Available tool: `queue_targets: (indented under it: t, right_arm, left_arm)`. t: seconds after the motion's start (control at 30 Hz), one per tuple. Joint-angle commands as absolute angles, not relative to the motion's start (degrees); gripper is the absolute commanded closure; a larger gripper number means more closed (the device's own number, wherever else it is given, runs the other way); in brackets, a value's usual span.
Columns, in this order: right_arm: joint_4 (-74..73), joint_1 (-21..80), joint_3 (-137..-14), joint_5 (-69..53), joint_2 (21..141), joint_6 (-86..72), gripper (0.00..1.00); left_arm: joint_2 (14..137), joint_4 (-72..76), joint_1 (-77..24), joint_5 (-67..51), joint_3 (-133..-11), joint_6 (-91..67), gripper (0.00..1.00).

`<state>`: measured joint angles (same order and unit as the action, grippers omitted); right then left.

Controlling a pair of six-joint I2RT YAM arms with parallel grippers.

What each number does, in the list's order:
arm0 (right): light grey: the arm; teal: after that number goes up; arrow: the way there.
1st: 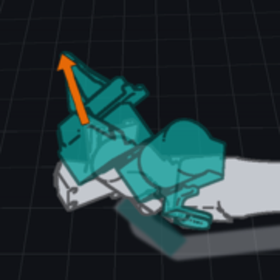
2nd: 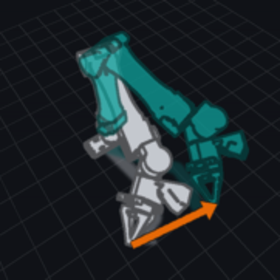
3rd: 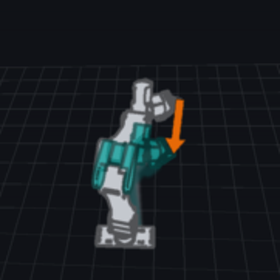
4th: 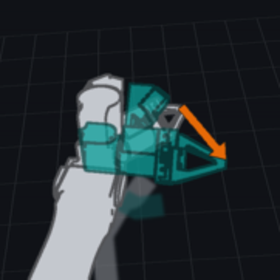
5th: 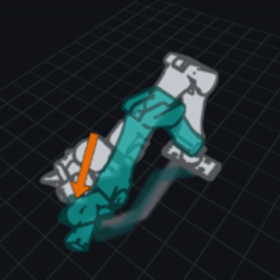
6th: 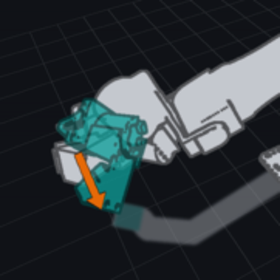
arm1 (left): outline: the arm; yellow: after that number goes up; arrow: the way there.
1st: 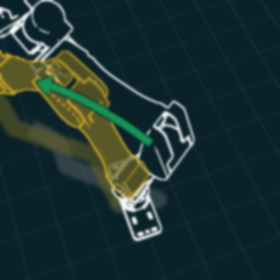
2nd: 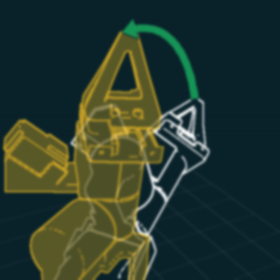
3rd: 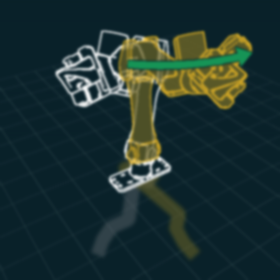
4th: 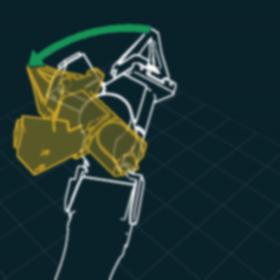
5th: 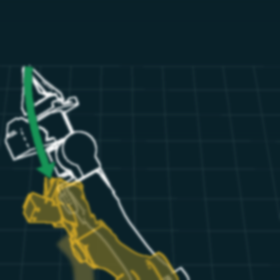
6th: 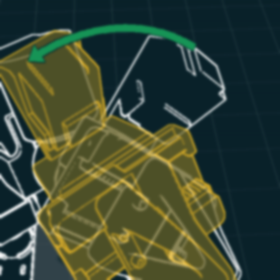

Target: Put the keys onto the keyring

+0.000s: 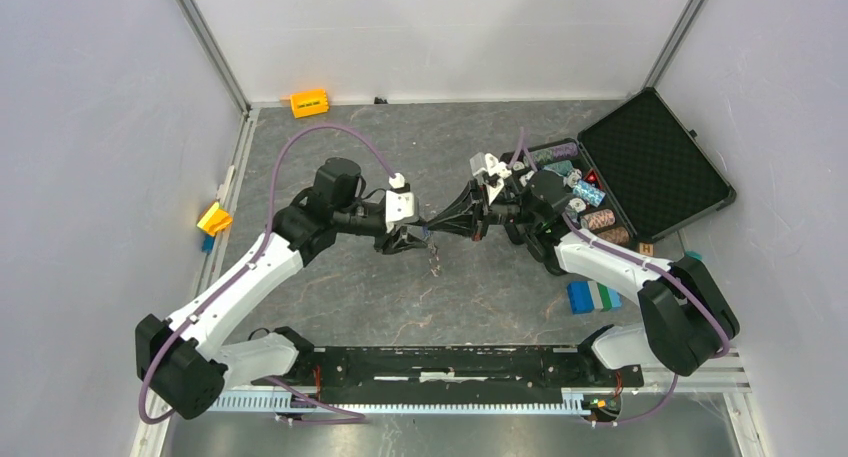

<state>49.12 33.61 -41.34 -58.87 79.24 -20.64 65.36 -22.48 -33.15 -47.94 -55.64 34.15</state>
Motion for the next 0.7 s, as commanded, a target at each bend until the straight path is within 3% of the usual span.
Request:
queue_targets:
  t: [0.0, 0.17, 0.33, 0.67]
  right_arm:
    - [47.0, 33.56, -43.79, -58.86, 77.38, -16.87, 1.0]
    - [45.67, 33.57, -44.63, -59.43, 77.16, -16.36, 1.0]
    - [45.31, 33.57, -44.73, -59.74, 77.11, -16.23, 1.0]
    - [45.16, 33.57, -44.74, -59.98, 77.26, -16.07, 1.0]
  left_arm:
    - [63.36, -27.77, -33.4, -46.01, -59.51, 40.83, 0.45]
    - [63.54, -30.23, -33.4, -45.89, -60.81, 43.73, 0.42]
    - [64.64, -30.02, -33.4, -47.19, -61.73, 43.54, 0.58]
    - [66.13, -28.68, -33.47, -48.89, -62.73, 41.61, 0.68]
